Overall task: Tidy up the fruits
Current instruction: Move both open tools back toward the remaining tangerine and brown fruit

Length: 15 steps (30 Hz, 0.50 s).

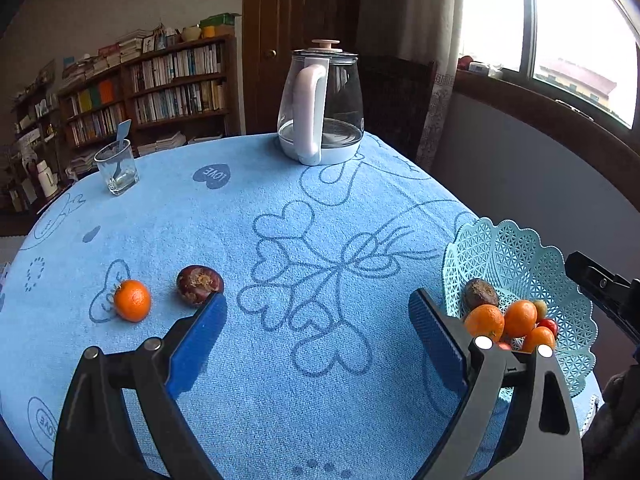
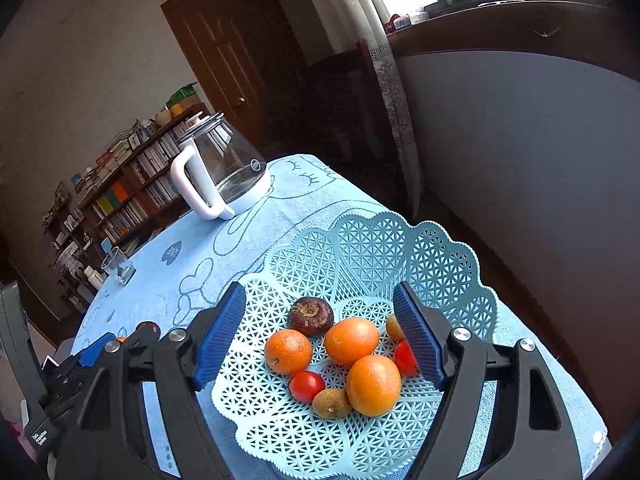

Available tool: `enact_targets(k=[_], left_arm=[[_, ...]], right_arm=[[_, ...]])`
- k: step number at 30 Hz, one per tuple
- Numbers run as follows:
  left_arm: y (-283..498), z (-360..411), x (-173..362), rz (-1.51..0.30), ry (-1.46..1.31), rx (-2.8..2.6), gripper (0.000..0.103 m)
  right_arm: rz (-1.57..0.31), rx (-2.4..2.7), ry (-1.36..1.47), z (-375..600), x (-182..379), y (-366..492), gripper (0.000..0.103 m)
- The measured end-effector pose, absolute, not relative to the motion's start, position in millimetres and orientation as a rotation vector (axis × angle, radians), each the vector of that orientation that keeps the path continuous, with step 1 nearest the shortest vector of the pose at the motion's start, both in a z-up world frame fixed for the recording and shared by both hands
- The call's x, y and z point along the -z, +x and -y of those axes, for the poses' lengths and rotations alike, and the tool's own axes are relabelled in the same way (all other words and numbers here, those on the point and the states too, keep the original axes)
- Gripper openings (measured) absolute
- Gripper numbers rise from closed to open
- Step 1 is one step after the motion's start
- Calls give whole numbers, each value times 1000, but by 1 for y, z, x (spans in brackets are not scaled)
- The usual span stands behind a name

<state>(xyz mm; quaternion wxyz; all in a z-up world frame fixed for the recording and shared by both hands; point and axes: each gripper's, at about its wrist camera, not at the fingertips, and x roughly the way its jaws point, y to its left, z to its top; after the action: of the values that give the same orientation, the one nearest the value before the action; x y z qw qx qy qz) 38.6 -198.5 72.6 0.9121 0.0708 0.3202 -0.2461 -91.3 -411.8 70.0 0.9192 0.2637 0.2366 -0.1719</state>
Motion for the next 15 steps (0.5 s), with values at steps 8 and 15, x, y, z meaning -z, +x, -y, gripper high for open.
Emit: enact_targets(k=[8, 15], left_arm=[[41, 187, -71, -659, 146, 476, 91], [44, 180, -68, -664, 140, 453, 91]], right_arm=[[-500, 330, 530, 401, -69, -86, 78], [-508, 310, 510, 391, -69, -83, 78]])
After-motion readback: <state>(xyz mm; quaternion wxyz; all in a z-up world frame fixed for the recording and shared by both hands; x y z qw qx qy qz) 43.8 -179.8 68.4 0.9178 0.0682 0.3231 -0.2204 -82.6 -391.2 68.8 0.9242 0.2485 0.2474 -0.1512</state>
